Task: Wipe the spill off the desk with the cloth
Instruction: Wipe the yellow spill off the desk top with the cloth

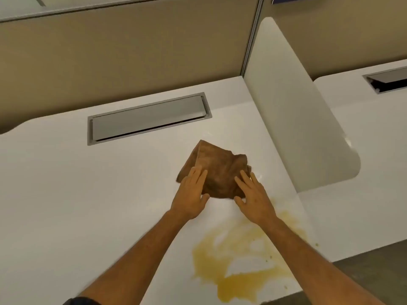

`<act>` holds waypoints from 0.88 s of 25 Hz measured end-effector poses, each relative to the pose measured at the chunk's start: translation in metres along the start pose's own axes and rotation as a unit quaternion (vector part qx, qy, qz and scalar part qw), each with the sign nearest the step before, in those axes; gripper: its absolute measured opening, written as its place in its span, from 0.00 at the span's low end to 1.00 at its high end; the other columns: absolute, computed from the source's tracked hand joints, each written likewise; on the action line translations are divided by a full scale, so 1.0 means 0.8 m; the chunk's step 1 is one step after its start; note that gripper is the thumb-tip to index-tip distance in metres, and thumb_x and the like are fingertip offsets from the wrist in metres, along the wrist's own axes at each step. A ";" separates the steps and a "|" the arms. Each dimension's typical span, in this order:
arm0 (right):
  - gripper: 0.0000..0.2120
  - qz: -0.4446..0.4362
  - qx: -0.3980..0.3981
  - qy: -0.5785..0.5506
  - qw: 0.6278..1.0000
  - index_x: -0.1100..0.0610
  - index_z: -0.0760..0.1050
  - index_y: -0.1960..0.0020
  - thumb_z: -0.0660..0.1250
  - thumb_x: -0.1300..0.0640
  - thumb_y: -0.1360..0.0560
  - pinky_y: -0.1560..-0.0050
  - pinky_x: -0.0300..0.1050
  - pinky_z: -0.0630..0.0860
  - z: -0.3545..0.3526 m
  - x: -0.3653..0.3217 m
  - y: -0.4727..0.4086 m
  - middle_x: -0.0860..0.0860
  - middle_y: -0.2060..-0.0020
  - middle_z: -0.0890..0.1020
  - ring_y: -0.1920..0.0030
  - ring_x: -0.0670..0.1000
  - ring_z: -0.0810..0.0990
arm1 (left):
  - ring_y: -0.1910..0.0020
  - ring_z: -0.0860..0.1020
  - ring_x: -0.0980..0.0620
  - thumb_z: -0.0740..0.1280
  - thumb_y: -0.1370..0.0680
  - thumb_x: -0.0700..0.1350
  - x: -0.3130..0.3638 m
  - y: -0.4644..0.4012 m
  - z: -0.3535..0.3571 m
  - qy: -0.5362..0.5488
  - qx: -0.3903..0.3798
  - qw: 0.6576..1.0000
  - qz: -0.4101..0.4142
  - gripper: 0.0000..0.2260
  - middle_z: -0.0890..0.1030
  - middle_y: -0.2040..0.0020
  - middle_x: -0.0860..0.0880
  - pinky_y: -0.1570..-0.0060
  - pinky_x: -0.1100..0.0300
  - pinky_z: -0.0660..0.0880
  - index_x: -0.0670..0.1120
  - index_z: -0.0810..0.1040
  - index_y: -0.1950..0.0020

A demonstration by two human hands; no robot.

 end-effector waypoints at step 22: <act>0.09 -0.048 0.088 -0.254 0.962 0.52 0.77 0.46 0.62 0.62 0.21 0.49 0.39 0.77 -0.115 -0.103 -0.008 0.47 0.51 0.83 0.51 0.47 0.80 | 0.49 0.79 0.52 0.73 0.25 0.53 0.030 0.026 -0.053 0.169 0.007 0.985 0.032 0.23 0.81 0.43 0.54 0.47 0.57 0.76 0.51 0.74 0.32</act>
Point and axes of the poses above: each hand's wrist, its own y-axis away from the middle knuckle, its own z-axis out of the palm, x = y × z, the point moved 9 cm from there along -y, towards the middle knuckle
